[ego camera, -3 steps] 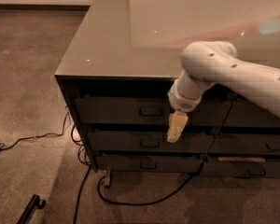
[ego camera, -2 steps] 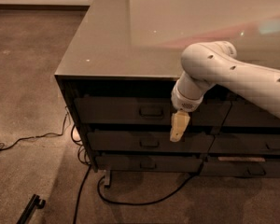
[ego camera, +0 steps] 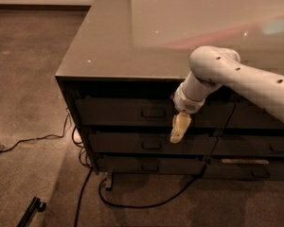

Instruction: Open top drawer

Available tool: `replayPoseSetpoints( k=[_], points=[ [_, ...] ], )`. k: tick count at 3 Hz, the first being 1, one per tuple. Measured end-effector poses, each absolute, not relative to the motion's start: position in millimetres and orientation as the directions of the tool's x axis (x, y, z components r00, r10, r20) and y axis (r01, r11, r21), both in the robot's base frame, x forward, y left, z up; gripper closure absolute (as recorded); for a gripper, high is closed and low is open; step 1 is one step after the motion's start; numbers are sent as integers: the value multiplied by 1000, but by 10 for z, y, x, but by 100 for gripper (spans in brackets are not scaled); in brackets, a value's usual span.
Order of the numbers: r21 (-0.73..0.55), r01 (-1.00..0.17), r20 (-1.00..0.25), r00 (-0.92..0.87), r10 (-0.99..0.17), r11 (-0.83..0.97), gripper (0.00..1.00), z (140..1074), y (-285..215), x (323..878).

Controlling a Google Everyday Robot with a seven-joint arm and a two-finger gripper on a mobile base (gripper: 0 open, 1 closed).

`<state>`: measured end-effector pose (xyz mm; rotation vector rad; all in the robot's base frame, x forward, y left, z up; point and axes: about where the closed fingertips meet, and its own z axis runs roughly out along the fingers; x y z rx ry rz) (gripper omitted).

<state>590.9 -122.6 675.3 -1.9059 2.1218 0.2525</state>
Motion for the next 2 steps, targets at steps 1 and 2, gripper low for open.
replayPoseSetpoints(
  k=[1, 2],
  points=[
    [-45, -991, -325, -104, -940, 125, 0, 6631, -1247, 6012],
    [-61, -989, -312, -109, -944, 134, 0, 6560, -1291, 6120]
  ],
)
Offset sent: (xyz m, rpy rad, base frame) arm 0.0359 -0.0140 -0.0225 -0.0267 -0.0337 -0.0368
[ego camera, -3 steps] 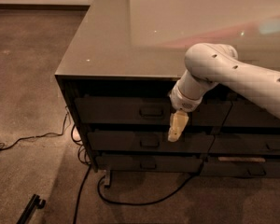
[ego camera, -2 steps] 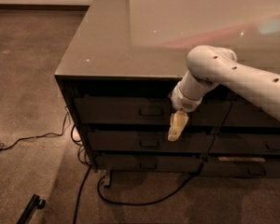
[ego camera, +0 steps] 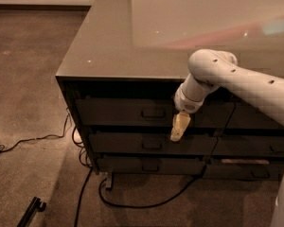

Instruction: Open top drawer

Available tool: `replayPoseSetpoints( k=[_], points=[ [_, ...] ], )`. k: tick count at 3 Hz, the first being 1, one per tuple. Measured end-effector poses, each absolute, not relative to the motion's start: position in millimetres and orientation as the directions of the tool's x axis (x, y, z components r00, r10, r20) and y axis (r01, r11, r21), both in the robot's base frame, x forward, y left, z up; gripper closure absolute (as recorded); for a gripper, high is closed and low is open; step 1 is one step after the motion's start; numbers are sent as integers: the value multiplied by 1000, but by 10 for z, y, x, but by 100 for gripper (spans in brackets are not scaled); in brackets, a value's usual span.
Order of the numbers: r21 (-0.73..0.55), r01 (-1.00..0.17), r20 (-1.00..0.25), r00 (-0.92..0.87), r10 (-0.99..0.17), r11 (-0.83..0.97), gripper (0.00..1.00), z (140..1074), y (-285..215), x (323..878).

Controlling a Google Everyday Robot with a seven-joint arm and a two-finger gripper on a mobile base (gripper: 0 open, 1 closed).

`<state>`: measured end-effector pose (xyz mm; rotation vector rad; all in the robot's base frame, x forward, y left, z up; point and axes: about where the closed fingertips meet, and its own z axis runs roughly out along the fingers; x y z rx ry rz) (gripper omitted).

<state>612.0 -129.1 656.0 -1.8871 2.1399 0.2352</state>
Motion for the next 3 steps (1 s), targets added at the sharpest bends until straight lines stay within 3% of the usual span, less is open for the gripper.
replayPoseSetpoints(
  k=[1, 3],
  points=[
    [-68, -989, -300, -104, -948, 130, 0, 6510, -1289, 6166],
    [-10, -997, -291, -74, -954, 81, 42, 6447, -1210, 5897]
  ],
)
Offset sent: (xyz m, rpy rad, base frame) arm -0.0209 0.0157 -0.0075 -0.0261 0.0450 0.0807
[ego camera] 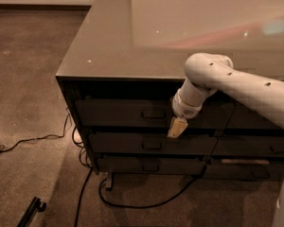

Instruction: Open top drawer

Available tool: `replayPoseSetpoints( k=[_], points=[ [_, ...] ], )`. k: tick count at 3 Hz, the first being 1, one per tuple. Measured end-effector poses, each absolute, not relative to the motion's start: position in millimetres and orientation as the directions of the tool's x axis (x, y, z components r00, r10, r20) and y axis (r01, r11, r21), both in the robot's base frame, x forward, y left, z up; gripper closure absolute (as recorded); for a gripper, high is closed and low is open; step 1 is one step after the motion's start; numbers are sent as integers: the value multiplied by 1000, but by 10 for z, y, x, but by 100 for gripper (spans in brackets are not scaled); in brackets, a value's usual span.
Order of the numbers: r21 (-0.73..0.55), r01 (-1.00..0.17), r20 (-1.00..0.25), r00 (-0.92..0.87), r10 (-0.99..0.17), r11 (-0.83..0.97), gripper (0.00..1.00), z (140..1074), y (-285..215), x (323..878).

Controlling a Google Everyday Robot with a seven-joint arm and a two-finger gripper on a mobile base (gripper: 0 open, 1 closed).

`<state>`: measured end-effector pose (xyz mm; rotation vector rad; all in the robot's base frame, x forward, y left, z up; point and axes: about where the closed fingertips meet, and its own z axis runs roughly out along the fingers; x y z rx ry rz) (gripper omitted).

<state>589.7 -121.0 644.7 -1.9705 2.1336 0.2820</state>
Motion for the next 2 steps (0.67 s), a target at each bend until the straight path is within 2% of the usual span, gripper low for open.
replayPoseSetpoints(
  k=[2],
  points=[
    [12, -997, -291, -71, -954, 71, 88, 6529, -1208, 5791]
  ],
)
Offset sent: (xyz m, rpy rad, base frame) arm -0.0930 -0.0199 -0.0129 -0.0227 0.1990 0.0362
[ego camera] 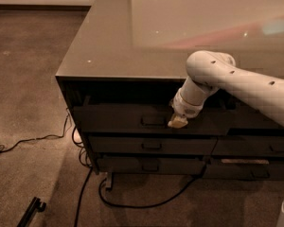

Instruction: Open top drawer

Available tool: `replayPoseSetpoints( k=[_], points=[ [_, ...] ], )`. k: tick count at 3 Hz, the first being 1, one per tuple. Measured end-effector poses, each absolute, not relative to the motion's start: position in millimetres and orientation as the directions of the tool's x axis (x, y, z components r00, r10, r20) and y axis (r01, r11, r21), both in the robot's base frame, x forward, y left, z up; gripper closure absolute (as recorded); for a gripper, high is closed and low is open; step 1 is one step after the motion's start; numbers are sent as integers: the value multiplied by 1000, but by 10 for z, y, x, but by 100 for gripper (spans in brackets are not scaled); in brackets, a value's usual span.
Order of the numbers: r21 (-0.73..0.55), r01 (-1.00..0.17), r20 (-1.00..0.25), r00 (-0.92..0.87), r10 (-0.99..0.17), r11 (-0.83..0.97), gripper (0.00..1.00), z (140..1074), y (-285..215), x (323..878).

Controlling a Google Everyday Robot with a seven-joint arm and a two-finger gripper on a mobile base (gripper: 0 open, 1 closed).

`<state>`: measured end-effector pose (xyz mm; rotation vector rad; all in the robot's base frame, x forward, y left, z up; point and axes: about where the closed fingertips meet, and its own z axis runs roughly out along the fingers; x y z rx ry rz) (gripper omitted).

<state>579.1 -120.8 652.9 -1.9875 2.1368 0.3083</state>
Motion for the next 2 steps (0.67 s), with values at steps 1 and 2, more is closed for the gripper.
replayPoseSetpoints(
  k=[1, 2],
  points=[
    [12, -997, -291, -71, -954, 70, 86, 6593, -1208, 5791],
    [12, -997, -291, -71, -954, 70, 62, 6593, -1208, 5791]
  ],
)
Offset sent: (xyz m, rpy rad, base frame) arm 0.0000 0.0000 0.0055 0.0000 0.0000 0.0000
